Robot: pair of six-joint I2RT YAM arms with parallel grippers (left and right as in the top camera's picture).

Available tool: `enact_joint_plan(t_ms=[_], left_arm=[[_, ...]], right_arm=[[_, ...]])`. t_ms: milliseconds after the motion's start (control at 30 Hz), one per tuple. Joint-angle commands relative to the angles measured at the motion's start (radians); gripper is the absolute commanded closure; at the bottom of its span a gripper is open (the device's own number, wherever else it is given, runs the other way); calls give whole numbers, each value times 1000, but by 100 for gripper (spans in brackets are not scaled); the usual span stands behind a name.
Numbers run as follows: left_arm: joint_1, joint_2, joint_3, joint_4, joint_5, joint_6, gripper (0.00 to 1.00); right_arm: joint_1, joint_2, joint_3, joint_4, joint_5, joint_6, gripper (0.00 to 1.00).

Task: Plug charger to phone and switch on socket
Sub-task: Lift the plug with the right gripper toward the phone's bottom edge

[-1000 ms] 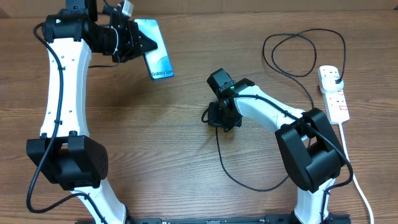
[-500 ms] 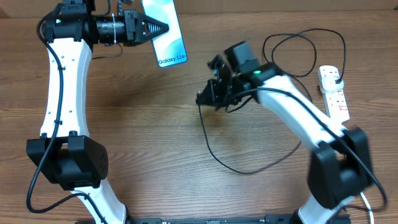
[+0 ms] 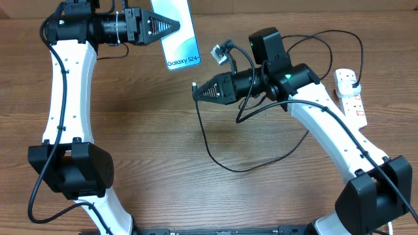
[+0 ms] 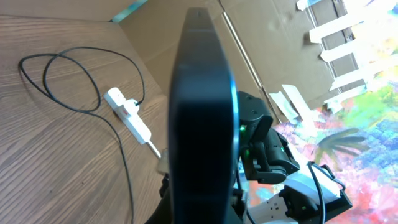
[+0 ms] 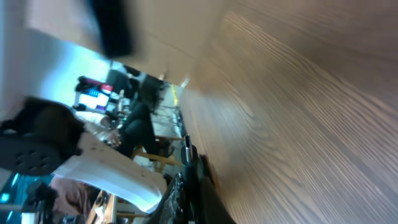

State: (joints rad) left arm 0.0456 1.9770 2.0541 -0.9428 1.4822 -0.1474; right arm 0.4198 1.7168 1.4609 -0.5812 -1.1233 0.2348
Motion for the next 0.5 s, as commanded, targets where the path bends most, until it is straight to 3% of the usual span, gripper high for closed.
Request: enact_joint_plan(t_ms=[0,467], left_arm=[[-7,-8,10,9,99,-3,96],[-25,-8,10,10,99,4,96]], right_arm=[[2,-22,20,69,-84,69,96],[5,-22,20,227,-62,216,96]])
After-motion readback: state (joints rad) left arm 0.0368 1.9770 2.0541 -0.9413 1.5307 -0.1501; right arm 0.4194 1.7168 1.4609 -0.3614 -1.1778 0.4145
